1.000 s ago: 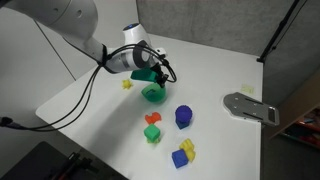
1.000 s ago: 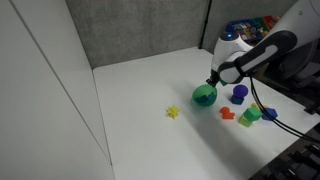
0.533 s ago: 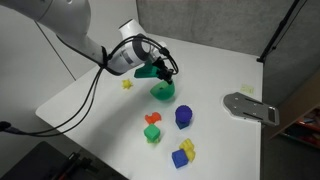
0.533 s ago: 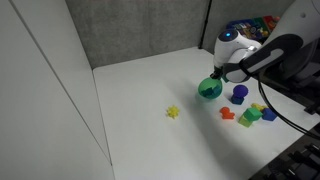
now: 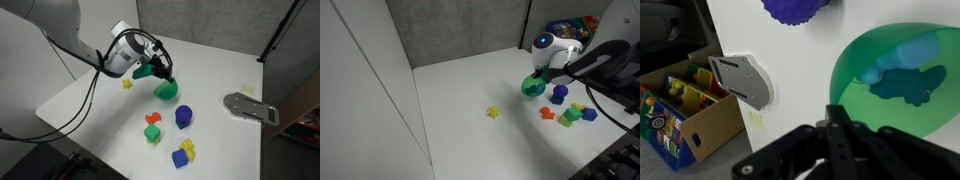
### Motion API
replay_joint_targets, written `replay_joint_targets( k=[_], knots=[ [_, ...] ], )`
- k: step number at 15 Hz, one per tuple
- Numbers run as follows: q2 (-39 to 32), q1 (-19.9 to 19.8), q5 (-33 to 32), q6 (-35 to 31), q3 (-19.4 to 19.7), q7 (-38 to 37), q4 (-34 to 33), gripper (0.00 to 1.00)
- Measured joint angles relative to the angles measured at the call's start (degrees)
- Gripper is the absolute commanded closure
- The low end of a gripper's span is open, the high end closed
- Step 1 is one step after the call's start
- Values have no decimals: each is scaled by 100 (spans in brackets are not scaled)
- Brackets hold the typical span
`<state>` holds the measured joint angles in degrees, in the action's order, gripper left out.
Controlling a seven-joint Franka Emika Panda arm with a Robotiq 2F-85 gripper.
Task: Put the green block on top of the yellow block, move the green bowl to the right, pick up the yellow toy on the left and put it in the green bowl
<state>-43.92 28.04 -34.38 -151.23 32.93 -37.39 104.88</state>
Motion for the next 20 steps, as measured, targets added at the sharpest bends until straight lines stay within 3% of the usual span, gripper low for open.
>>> replay_joint_targets(
  k=[6, 11, 12, 14, 20],
  knots=[
    [-15, 12, -775, 335, -51, -582, 37, 99],
    [-21, -246, -1411, 645, -448, -935, 38, 98],
    [-22, -333, -1529, 707, -562, -986, 38, 77],
    [-22, -527, -1710, 805, -802, -1051, 36, 65],
    [39, -1034, -1978, 854, -1376, -1056, 26, 18]
  ],
)
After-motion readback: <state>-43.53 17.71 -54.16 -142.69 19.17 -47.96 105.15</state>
